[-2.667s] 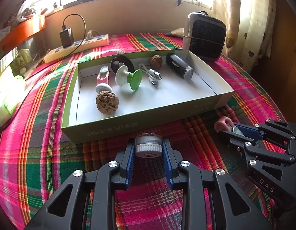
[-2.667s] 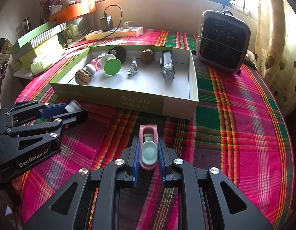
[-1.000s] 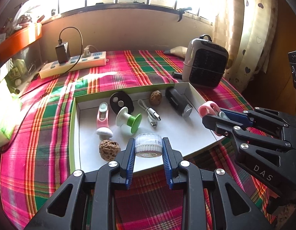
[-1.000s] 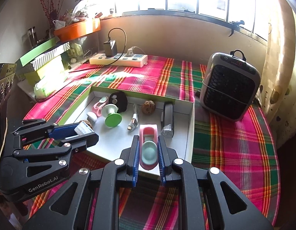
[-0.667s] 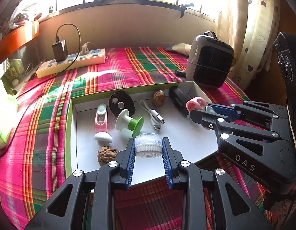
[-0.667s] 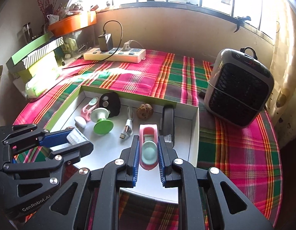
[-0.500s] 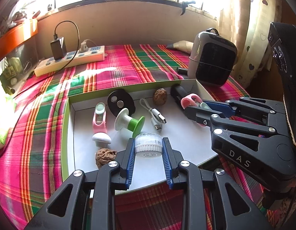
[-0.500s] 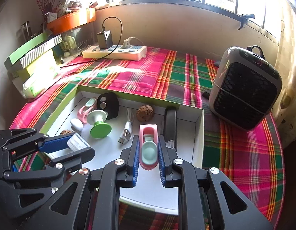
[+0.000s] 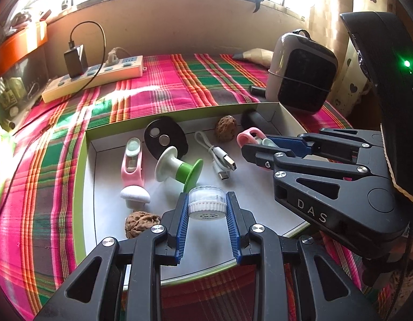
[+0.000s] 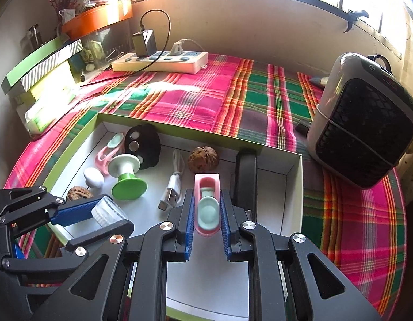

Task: Organize objects
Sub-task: 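Lower the clip and white container into the box with both grippers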

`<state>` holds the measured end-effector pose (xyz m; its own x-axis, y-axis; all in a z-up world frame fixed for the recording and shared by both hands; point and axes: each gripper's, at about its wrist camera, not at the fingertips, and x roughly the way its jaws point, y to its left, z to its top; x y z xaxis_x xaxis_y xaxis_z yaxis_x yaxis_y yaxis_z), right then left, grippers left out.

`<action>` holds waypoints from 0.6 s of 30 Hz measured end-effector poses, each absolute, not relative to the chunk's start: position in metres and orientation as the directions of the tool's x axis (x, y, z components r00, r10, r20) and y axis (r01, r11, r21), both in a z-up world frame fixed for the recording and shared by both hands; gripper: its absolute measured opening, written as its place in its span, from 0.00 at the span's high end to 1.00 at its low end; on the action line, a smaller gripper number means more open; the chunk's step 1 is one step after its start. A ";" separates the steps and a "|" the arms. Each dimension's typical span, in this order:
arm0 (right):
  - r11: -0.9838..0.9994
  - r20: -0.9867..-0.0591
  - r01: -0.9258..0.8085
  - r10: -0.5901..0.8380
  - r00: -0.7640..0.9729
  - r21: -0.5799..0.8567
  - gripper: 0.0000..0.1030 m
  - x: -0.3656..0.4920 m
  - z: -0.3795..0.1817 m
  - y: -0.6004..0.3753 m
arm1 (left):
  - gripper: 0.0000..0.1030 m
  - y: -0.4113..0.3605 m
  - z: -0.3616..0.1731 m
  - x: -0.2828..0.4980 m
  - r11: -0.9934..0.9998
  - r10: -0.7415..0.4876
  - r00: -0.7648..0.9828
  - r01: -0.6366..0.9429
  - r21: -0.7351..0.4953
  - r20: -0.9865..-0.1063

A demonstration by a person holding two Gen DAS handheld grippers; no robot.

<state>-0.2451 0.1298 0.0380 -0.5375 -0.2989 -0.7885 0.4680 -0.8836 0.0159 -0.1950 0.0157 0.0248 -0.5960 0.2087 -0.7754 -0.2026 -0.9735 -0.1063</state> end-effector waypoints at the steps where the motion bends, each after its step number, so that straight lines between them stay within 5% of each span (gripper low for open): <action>1: -0.883 -0.790 0.469 -0.299 -0.536 0.016 0.82 -0.246 0.037 0.130 | 0.76 0.016 0.024 -0.196 -0.973 0.209 -0.595 -0.203 -0.107 -0.776; 18: -0.868 -0.803 0.496 -0.311 -0.509 0.022 0.82 -0.251 0.030 0.122 | 0.76 0.019 0.016 -0.200 -0.975 0.199 -0.581 -0.202 -0.097 -0.789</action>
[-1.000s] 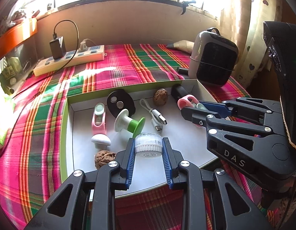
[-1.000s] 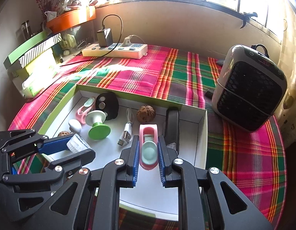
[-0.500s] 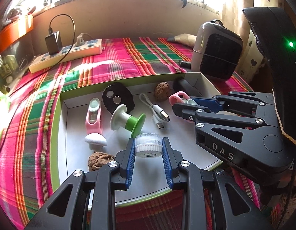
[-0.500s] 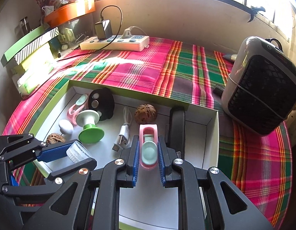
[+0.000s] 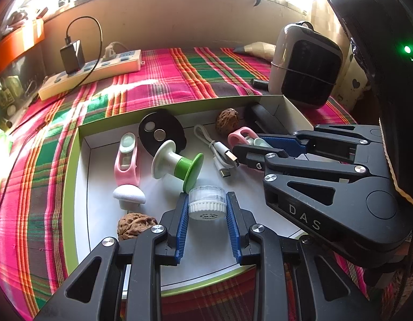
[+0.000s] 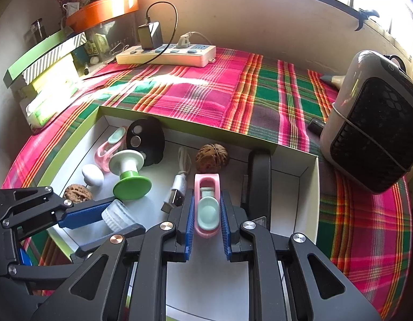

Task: Organize objects
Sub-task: 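Lower the clip and white container into the box with both grippers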

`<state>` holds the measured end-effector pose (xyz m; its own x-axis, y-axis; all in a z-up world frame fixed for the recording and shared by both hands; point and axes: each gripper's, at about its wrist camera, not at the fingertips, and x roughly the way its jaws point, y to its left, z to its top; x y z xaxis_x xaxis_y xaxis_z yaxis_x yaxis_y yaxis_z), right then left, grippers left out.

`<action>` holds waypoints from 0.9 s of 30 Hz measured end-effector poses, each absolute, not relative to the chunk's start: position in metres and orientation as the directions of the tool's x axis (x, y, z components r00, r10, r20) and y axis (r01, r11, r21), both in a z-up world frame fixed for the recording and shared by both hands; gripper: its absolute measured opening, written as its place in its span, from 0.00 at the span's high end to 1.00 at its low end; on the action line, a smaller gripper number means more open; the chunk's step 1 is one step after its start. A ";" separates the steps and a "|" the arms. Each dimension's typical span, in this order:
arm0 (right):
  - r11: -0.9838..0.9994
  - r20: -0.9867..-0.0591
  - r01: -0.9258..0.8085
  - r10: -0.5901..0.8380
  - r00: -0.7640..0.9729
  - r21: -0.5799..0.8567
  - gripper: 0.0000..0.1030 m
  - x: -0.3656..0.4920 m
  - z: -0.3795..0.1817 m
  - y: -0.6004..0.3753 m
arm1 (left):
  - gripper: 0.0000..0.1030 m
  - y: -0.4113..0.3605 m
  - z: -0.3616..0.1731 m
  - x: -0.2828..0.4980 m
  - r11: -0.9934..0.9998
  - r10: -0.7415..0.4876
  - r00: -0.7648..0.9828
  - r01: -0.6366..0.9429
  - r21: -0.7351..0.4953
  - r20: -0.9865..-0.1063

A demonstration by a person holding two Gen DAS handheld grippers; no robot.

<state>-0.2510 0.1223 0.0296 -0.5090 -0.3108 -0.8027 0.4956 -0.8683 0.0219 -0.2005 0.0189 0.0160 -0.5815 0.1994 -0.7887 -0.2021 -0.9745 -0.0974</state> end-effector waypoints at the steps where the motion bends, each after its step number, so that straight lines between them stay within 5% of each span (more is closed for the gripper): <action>1: -0.867 -0.803 0.497 -0.312 -0.509 0.022 0.82 -0.251 0.030 0.122 | 0.76 0.019 0.016 -0.200 -0.975 0.199 -0.583 -0.203 -0.096 -0.788; 27: -0.869 -0.796 0.494 -0.309 -0.520 0.015 0.82 -0.250 0.028 0.123 | 0.75 0.018 0.017 -0.201 -0.976 0.191 -0.583 -0.198 -0.090 -0.790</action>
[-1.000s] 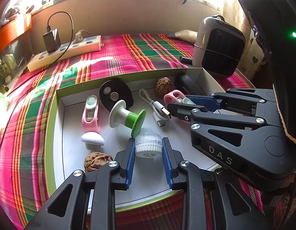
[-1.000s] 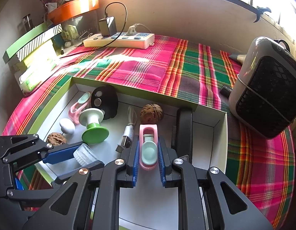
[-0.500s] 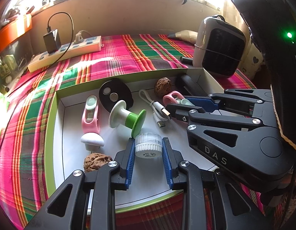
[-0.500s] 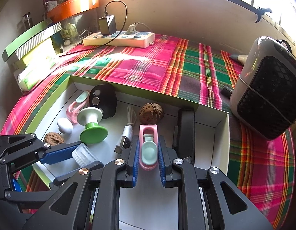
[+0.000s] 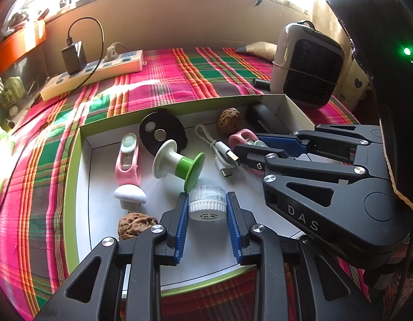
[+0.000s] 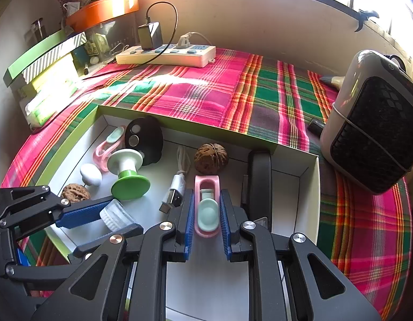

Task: Organize objects
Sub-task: 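Lower the clip and white container into the box with both grippers, then open the right gripper releasing the clip while the left gripper releases the container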

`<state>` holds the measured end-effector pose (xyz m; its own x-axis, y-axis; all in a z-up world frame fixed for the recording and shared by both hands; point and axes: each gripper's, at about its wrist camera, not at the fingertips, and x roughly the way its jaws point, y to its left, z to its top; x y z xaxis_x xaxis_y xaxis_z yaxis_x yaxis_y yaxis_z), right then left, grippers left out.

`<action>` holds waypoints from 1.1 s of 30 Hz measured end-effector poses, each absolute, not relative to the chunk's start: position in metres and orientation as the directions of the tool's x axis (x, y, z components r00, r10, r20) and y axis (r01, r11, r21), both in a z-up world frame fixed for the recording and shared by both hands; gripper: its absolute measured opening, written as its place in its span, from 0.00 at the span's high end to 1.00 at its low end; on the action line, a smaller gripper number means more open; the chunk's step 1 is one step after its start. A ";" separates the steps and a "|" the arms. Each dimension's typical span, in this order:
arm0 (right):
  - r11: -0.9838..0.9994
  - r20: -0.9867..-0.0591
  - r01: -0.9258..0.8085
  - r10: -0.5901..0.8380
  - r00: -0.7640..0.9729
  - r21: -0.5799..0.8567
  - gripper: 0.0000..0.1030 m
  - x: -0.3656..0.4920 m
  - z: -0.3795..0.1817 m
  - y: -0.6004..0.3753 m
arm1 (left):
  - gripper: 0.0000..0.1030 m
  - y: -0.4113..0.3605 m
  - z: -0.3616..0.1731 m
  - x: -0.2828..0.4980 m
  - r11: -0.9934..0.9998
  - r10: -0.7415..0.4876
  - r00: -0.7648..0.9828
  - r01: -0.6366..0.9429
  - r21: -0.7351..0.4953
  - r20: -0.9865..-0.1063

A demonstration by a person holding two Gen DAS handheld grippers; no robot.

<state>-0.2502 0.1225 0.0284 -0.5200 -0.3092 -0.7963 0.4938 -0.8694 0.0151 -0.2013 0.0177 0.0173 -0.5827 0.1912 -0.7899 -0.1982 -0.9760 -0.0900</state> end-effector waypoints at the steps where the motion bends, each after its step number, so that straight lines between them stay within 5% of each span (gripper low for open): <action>1: -0.869 -0.796 0.494 -0.312 -0.519 0.018 0.80 -0.250 0.028 0.123 | 0.75 0.018 0.017 -0.201 -0.976 0.190 -0.583 -0.197 -0.089 -0.790; 33: -0.902 -0.753 0.428 -0.315 -0.578 0.049 0.70 -0.212 0.050 0.144 | 0.66 0.016 0.036 -0.166 -0.989 0.123 -0.633 -0.146 -0.038 -0.764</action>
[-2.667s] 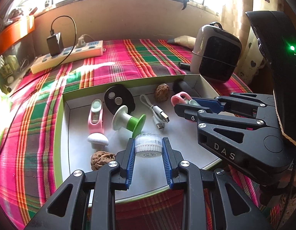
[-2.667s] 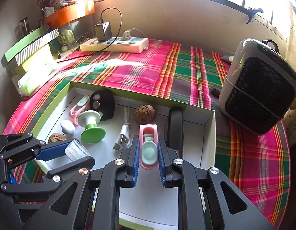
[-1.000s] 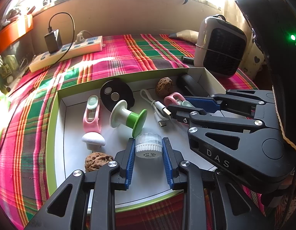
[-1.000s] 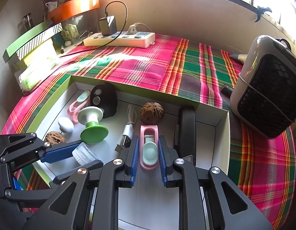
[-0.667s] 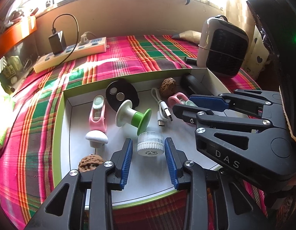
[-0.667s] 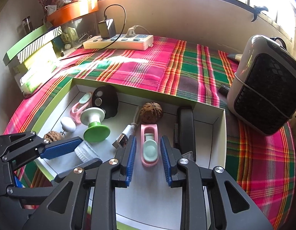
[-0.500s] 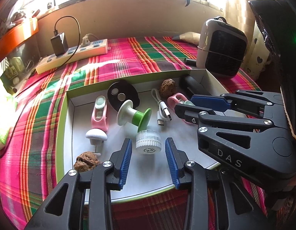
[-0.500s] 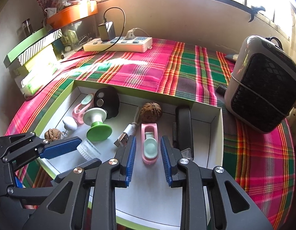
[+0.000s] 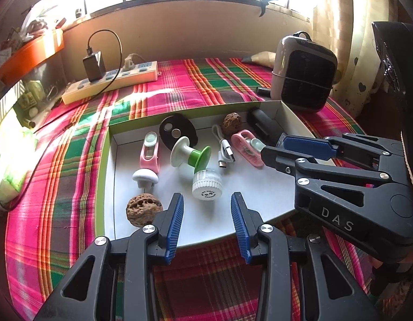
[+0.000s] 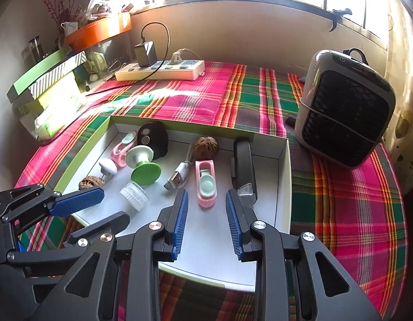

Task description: Organize objects

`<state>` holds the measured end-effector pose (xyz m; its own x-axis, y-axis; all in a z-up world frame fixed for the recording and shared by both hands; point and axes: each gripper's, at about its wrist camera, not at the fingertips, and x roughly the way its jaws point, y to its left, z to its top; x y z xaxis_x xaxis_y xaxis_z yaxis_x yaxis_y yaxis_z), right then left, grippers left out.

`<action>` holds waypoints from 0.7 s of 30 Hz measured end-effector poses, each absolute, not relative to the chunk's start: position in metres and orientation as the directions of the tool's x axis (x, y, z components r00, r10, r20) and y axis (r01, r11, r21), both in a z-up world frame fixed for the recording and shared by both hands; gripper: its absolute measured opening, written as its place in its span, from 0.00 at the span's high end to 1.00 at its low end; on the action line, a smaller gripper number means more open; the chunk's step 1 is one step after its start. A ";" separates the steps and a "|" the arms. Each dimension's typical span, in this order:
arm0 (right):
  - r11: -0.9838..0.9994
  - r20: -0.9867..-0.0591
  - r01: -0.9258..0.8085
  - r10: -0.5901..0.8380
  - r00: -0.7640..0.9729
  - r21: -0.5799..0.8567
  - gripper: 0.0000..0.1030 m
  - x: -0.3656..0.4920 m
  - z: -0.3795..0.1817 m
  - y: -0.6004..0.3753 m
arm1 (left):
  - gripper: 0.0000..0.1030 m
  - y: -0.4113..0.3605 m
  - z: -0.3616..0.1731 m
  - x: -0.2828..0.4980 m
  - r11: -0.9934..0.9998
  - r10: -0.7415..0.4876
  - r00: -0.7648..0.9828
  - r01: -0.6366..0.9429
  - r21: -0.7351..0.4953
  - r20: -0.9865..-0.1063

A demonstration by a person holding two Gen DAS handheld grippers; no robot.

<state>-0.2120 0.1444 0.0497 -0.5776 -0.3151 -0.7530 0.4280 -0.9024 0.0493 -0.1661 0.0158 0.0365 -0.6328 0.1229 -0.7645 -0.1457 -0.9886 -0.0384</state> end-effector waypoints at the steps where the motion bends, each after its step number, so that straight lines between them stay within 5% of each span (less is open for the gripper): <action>1: -0.904 -0.751 0.425 -0.314 -0.581 0.049 0.70 -0.209 0.051 0.145 | 0.66 0.015 0.038 -0.164 -0.989 0.125 -0.636 -0.143 -0.044 -0.761; 5: -0.909 -0.740 0.415 -0.309 -0.597 0.045 0.67 -0.198 0.055 0.147 | 0.66 0.013 0.042 -0.155 -0.990 0.123 -0.646 -0.134 -0.047 -0.754; 7: -0.914 -0.740 0.403 -0.300 -0.602 0.043 0.57 -0.193 0.057 0.148 | 0.66 0.012 0.044 -0.149 -0.991 0.116 -0.652 -0.123 -0.046 -0.750; 21: -0.932 -0.699 0.358 -0.292 -0.652 0.056 0.57 -0.148 0.066 0.156 | 0.66 0.008 0.050 -0.113 -0.997 0.064 -0.693 -0.073 -0.018 -0.718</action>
